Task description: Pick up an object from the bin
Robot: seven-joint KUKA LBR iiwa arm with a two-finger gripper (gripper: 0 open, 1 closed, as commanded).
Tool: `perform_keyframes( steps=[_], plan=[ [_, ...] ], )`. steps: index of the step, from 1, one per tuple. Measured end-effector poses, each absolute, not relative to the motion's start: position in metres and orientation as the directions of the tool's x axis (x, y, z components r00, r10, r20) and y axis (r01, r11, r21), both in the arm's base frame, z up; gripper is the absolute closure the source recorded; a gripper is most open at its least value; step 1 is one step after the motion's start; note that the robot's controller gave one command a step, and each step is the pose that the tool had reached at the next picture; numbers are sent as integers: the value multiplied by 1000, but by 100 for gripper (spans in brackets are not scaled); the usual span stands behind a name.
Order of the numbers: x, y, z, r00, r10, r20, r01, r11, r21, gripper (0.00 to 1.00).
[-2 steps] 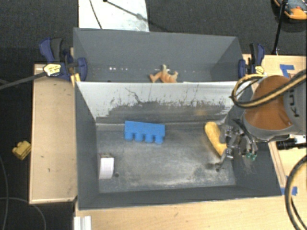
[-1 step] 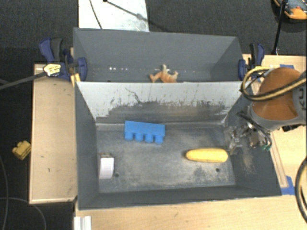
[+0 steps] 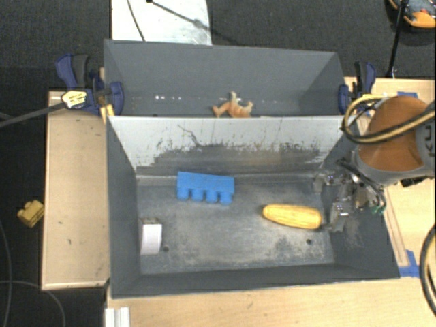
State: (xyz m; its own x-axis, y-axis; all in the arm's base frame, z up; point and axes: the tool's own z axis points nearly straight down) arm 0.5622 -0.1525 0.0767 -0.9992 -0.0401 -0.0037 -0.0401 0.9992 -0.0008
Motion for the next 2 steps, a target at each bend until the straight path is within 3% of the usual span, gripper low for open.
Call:
perform_keyframes(
  steps=[1, 2],
  plan=[
    [562, -152, 77, -999, -41, -4, -41, 999, -1, 0],
    [564, -123, 74, -991, -136, -2, -136, 991, -4, 0]
  ],
)
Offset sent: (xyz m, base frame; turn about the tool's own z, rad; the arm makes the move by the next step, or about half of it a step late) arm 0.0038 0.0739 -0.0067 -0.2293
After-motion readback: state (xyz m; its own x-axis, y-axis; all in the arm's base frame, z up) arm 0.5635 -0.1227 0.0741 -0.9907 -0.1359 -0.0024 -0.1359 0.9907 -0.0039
